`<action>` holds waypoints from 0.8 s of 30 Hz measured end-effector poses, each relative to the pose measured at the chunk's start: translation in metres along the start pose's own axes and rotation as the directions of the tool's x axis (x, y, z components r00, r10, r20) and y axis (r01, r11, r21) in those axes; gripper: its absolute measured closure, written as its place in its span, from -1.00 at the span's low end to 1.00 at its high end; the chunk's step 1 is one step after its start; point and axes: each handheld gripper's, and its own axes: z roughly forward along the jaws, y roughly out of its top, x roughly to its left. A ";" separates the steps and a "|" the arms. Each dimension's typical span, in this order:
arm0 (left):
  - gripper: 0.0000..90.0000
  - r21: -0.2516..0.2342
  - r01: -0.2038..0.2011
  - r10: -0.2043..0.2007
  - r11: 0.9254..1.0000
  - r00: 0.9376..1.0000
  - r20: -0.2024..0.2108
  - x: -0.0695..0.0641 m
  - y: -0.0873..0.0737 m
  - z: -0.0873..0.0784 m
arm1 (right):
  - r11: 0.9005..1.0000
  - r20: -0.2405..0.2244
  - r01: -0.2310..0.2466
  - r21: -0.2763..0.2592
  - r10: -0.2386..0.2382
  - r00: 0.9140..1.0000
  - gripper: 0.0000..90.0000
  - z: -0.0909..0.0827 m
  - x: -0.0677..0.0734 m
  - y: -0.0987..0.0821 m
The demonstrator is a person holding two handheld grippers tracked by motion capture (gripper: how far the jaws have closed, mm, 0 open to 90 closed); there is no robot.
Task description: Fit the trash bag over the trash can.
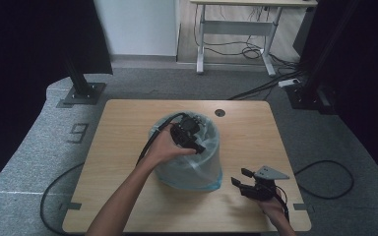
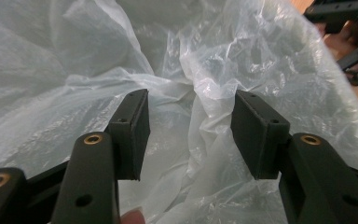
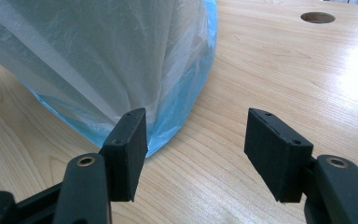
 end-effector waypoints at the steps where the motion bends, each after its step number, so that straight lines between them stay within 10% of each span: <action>1: 0.04 0.000 0.003 -0.003 1.000 1.000 0.003 0.000 0.000 0.000 | 1.000 0.000 0.002 0.000 -0.002 1.000 -0.15 0.000 0.000 0.000; 7: 0.04 0.003 0.024 -0.024 1.000 0.999 0.030 0.003 0.000 0.000 | 1.000 0.000 0.003 0.004 -0.003 1.000 -0.15 0.000 0.000 0.000; 18: 0.00 -0.147 0.050 -0.045 0.988 0.998 0.036 0.007 -0.034 -0.049 | 1.000 0.010 -0.006 0.005 0.006 1.000 -0.15 -0.001 -0.003 0.000; 24: 0.00 -0.111 0.036 -0.035 0.993 0.999 0.015 0.007 -0.052 -0.055 | 0.999 0.006 -0.008 0.031 0.007 1.000 -0.15 0.002 -0.002 -0.001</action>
